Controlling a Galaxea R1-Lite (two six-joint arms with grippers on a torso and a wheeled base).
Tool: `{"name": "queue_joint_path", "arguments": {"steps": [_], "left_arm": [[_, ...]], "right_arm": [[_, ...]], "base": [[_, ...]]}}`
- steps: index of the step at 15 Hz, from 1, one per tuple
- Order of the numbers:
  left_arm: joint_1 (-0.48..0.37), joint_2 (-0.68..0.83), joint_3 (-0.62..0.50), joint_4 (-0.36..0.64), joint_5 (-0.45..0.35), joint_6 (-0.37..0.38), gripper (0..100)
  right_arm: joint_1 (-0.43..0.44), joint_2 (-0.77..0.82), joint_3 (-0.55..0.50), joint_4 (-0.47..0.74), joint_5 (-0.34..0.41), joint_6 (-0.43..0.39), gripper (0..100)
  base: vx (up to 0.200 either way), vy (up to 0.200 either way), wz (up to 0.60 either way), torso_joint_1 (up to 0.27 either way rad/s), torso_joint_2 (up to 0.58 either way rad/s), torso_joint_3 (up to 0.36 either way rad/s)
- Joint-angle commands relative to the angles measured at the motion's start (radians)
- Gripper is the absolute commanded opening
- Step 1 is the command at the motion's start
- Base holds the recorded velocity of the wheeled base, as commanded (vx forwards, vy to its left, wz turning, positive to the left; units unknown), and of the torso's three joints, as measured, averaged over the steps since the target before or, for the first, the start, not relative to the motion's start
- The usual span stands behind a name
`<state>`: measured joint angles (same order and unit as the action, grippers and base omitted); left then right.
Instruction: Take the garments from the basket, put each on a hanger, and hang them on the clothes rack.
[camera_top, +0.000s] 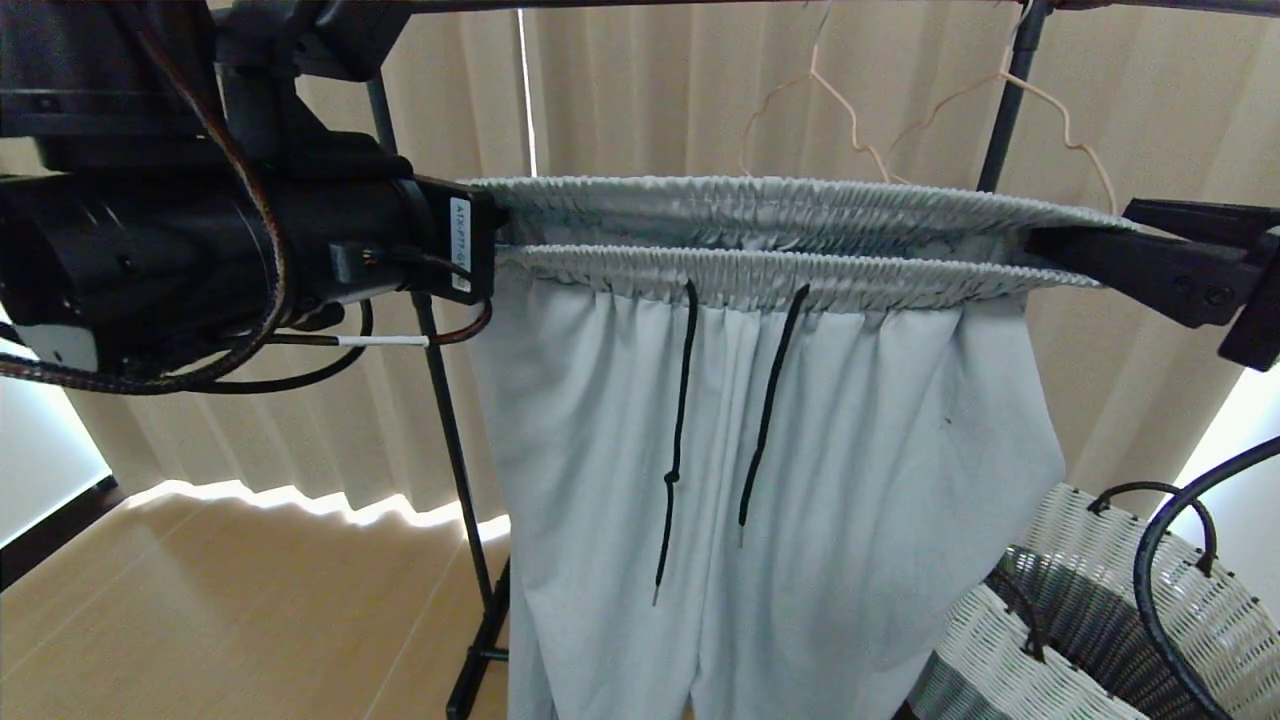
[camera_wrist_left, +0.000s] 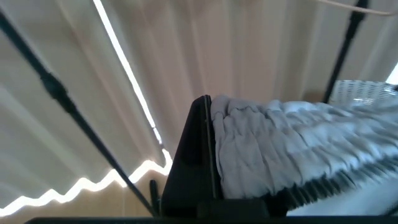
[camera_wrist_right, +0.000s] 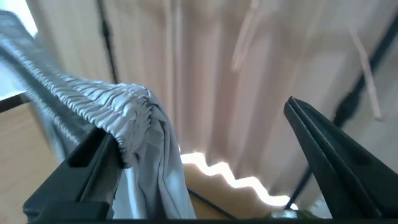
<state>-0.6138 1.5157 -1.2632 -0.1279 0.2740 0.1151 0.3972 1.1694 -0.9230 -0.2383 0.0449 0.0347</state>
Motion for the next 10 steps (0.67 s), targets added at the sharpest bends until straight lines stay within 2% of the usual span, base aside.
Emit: {"name": "queue_joint_path", "arguments": {"steps": [1,3,10], "left_arm": [[0.032,0.004,0.001,-0.001,0.001,0.0,0],[0.039,0.004,0.001,-0.003,0.001,0.0,0],[0.039,-0.006,0.034,-0.001,0.001,0.001,0]], "right_arm": [[0.008,-0.037,0.026,-0.001,0.067,0.001,100],[0.009,-0.053,0.033,-0.001,0.125,0.001,100],[0.009,-0.089,0.061,0.001,0.204,0.001,100]], "base": [[0.0,0.0,0.0,0.0,0.0,0.0],[0.0,0.0,0.0,0.0,0.0,0.0],[0.0,0.0,0.0,0.0,0.0,0.0]]}}
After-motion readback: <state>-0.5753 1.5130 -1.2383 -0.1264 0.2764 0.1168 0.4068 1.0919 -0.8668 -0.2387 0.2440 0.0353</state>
